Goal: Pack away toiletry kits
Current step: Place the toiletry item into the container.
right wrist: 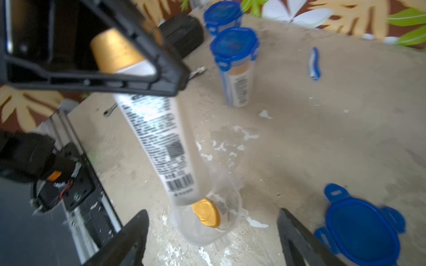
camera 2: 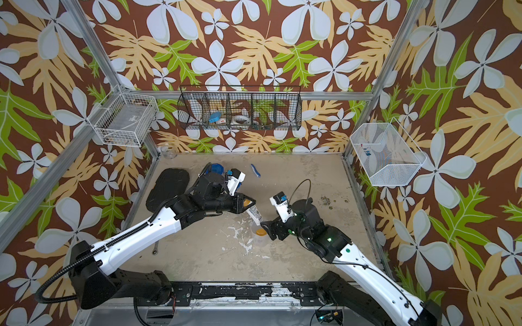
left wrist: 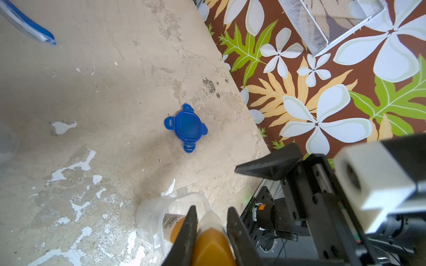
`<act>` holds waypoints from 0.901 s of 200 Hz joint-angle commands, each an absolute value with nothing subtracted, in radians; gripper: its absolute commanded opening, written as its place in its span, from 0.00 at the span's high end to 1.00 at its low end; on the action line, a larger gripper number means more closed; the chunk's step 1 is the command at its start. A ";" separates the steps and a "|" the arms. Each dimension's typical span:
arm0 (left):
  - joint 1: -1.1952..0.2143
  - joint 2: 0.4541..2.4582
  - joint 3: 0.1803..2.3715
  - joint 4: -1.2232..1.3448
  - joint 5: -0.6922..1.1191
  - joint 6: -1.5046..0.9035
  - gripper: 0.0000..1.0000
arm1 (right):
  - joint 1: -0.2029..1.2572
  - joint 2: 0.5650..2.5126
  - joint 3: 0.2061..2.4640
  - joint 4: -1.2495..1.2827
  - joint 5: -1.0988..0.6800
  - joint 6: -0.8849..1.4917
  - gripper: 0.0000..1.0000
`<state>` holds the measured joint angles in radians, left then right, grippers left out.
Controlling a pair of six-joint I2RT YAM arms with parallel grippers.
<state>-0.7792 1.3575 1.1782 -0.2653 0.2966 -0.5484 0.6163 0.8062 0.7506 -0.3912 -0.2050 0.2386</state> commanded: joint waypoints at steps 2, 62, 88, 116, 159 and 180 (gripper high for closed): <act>-0.800 1.372 1.193 -0.244 0.188 -0.451 1.00 | 0.519 0.724 0.713 -0.365 -0.138 0.363 0.10; -0.848 1.407 1.193 -0.240 0.108 -0.303 1.00 | 0.319 0.774 0.809 -0.489 -0.147 0.342 0.08; -0.876 1.423 1.194 -0.240 0.085 -0.262 1.00 | 0.318 0.821 0.864 -0.492 -0.138 0.347 0.08; -0.906 1.437 1.183 -0.245 0.030 -0.228 1.00 | 0.310 0.868 0.892 -0.496 -0.138 0.357 0.08; -0.931 1.450 1.158 -0.232 -0.033 -0.205 1.00 | 0.308 0.892 0.887 -0.496 -0.156 0.366 0.08; -0.952 1.458 1.143 -0.222 -0.075 -0.198 1.00 | 0.306 0.894 0.882 -0.495 -0.163 0.368 0.08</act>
